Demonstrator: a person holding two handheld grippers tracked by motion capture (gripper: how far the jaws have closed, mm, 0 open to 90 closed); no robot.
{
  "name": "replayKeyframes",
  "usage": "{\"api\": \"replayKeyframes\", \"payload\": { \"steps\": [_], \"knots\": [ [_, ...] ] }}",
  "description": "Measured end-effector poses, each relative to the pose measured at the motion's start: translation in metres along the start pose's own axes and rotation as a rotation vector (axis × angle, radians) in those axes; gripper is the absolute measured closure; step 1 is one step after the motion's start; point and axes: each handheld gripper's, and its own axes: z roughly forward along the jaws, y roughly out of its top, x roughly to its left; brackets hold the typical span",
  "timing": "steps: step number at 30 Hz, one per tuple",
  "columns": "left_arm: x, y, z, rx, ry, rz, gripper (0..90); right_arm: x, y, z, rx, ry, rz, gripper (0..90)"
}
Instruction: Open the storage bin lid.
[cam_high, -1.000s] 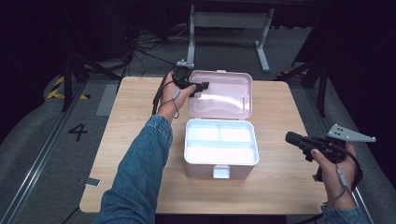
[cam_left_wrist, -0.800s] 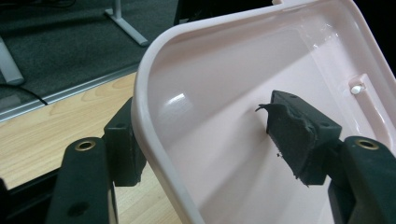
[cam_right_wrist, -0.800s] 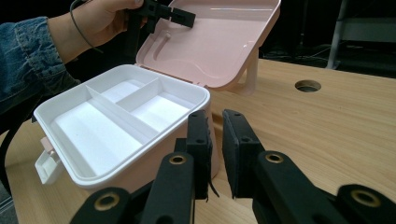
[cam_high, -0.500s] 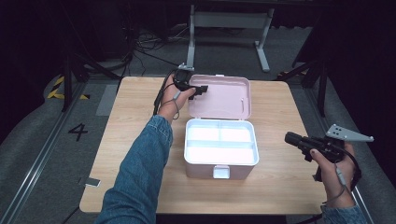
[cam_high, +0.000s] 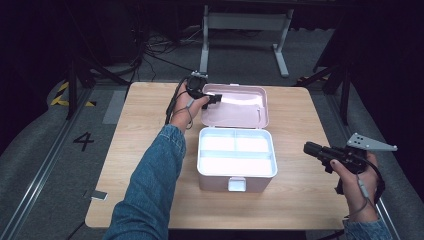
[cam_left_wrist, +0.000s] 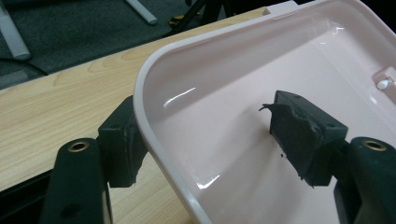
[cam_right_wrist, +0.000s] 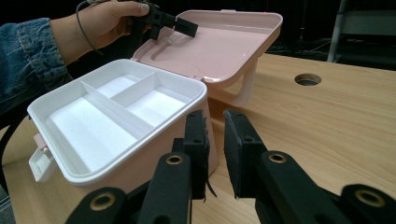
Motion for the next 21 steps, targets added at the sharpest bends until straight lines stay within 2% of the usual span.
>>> {"api": "replayKeyframes", "payload": {
  "steps": [7, 10, 14, 21],
  "knots": [
    [0.001, -0.003, 0.001, 0.018, 0.019, -0.03, 31.4, -0.001, 0.0, 0.0, -0.001, 0.002, 0.002, 78.4],
    [0.001, -0.003, 0.001, 0.009, 0.023, -0.028, 27.8, -0.001, 0.0, 0.0, 0.0, 0.005, 0.003, 77.5],
    [0.0, -0.001, -0.007, -0.022, 0.042, -0.011, 25.4, -0.002, 0.0, 0.0, -0.006, 0.001, 0.004, 75.3],
    [-0.013, 0.01, -0.035, -0.082, 0.057, 0.064, 24.7, -0.003, 0.002, 0.007, -0.003, 0.002, -0.001, 70.8]
  ]
}}
